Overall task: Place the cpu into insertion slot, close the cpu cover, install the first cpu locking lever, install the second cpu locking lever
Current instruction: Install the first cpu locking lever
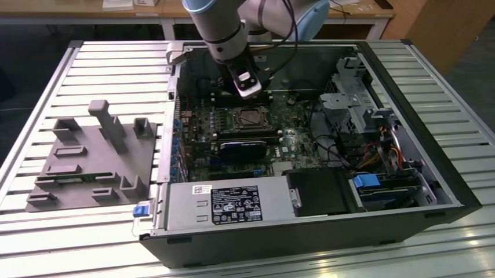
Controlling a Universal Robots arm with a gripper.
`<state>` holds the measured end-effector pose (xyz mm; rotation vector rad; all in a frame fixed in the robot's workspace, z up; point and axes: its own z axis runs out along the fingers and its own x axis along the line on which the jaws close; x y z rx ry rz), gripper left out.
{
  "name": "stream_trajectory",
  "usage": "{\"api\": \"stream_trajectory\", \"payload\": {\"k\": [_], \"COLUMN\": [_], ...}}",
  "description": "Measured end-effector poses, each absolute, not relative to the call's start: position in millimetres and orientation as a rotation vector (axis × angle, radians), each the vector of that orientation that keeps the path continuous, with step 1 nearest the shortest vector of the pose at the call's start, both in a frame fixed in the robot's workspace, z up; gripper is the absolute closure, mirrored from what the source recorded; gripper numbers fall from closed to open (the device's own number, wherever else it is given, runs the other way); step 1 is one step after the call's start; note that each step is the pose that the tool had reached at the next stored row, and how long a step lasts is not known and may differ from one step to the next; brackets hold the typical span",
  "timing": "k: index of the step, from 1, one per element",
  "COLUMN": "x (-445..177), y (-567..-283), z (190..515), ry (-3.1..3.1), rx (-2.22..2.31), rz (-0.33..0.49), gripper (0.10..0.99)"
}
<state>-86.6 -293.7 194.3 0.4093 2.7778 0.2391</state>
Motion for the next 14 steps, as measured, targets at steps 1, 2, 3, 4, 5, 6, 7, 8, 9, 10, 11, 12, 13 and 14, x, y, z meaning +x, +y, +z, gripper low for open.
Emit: {"api": "stream_trajectory", "payload": {"k": [1,2,3,4,5,6,7,8,9,10,11,12,13,14], "x": [-86.1,-85.6,-84.9,-84.3,-83.9,-83.8,-83.8,-83.8,-83.7,-83.4,-83.3,-83.2,-83.0,-82.8], "y": [-293.7,-293.8,-293.7,-293.7,-293.8,-293.8,-293.8,-293.8,-293.8,-293.7,-293.7,-293.7,-293.7,-293.7], "z": [194.3,194.3,194.2,194.2,194.2,194.2,194.2,194.2,194.2,194.2,194.2,194.1,194.1,194.0], "ry": [2.780,2.782,2.786,2.791,2.794,2.794,2.794,2.794,2.795,2.794,2.794,2.794,2.794,2.794], "rx": [0.410,0.410,0.411,0.412,0.413,0.413,0.413,0.413,0.413,0.414,0.414,0.414,0.414,0.414], "rz": [0.239,0.238,0.238,0.237,0.236,0.236,0.236,0.236,0.236,0.236,0.236,0.236,0.235,0.234], "gripper": [0.984,0.984,0.984,0.984,0.984,0.984,0.984,0.984,0.984,0.984,0.984,0.984,0.984,0.984]}}
